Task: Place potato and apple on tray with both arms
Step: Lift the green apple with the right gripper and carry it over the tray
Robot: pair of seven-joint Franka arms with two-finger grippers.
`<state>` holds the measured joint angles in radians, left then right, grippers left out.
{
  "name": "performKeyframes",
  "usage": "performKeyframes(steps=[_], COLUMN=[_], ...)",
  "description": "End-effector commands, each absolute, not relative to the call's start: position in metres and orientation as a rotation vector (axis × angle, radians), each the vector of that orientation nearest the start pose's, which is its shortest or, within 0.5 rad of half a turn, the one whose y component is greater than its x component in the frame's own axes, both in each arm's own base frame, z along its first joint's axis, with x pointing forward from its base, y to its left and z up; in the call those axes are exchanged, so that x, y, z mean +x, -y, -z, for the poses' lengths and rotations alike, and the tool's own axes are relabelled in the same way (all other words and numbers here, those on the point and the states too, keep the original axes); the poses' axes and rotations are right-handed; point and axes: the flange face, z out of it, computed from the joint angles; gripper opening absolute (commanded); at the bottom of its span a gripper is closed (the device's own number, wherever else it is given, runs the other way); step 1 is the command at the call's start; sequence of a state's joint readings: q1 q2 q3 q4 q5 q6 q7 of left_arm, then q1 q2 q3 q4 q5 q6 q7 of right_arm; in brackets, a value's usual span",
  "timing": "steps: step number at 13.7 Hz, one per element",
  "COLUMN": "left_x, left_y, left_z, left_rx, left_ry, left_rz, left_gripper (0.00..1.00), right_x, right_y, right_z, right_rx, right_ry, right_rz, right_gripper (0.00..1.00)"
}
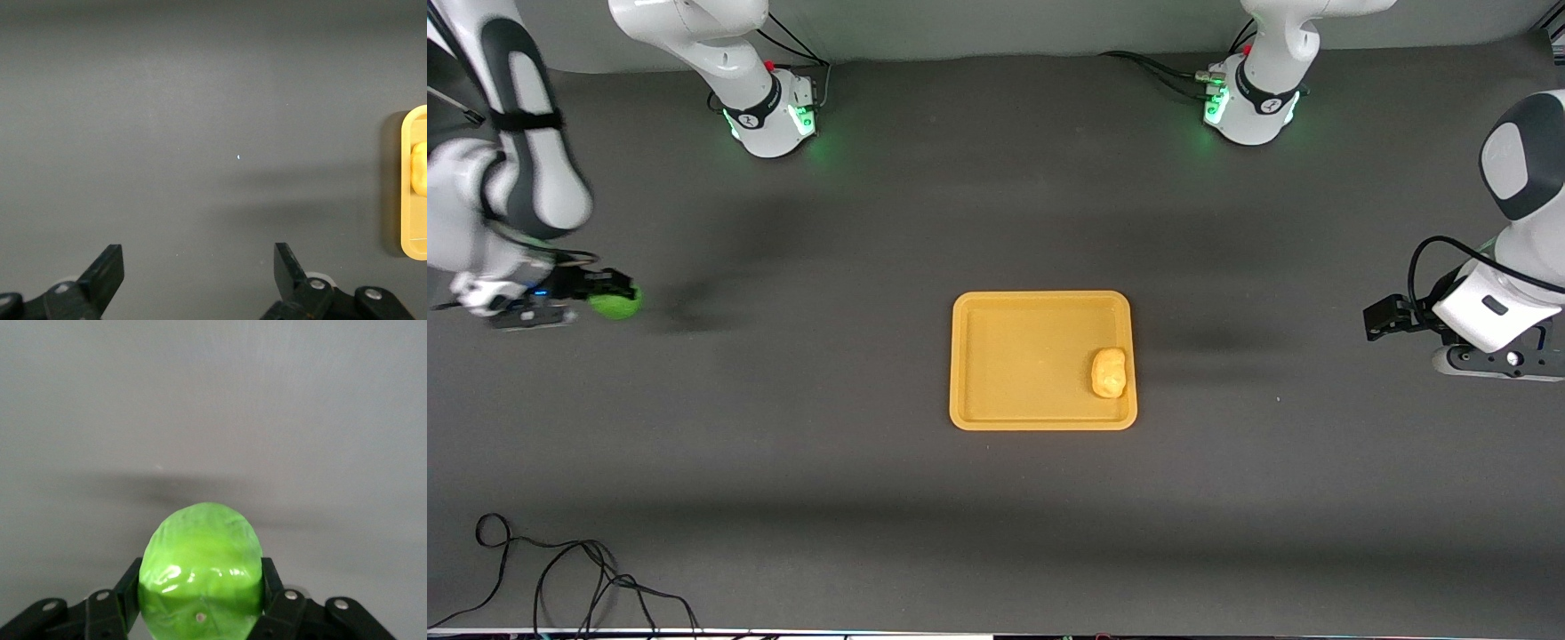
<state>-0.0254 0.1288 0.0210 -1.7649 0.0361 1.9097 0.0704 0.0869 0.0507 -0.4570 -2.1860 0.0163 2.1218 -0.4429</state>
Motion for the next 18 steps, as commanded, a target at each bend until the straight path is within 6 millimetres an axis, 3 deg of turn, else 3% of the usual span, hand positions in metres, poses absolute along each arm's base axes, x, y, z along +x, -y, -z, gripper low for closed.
performKeyframes(steps=[1, 3, 5, 9, 11, 13, 16, 18], left_x=[0.597, 0.597, 0.599, 0.595, 0.589, 0.586, 0.586, 0.579], left_y=[0.003, 0.006, 0.012, 0.014, 0.016, 0.012, 0.008, 0.014], left_z=[-0.493, -0.498, -0.518, -0.541, -0.548, -0.552, -0.558, -0.554], left_rx=[-3.11, -3.109, -3.108, -3.108, -3.11, -3.11, -3.112, -3.118], left_ry=[-0.163, -0.175, -0.19, -0.194, -0.174, -0.182, -0.177, -0.165], left_rz=[0.063, 0.063, 0.07, 0.006, -0.013, -0.056, -0.049, -0.144], left_gripper=[1.0, 1.0, 1.0, 1.0, 1.0, 1.0, 1.0, 1.0], right_x=[0.531, 0.553, 0.576, 0.629, 0.65, 0.655, 0.625, 0.596], right_y=[0.182, 0.155, 0.094, -0.075, -0.165, -0.258, -0.396, -0.469], right_z=[-0.459, -0.513, -0.54, -0.551, -0.533, -0.508, -0.466, -0.436], right_rx=[-3.092, -3.108, -3.13, -3.187, -3.174, -3.18, -3.145, -3.086], right_ry=[0.188, 0.263, 0.305, 0.235, 0.161, 0.01, -0.167, -0.278], right_rz=[-0.136, -0.097, -0.034, 0.072, 0.078, 0.055, 0.05, -0.002], right_gripper=[0.52, 0.52, 0.52, 0.52, 0.52, 0.52, 0.52, 0.52])
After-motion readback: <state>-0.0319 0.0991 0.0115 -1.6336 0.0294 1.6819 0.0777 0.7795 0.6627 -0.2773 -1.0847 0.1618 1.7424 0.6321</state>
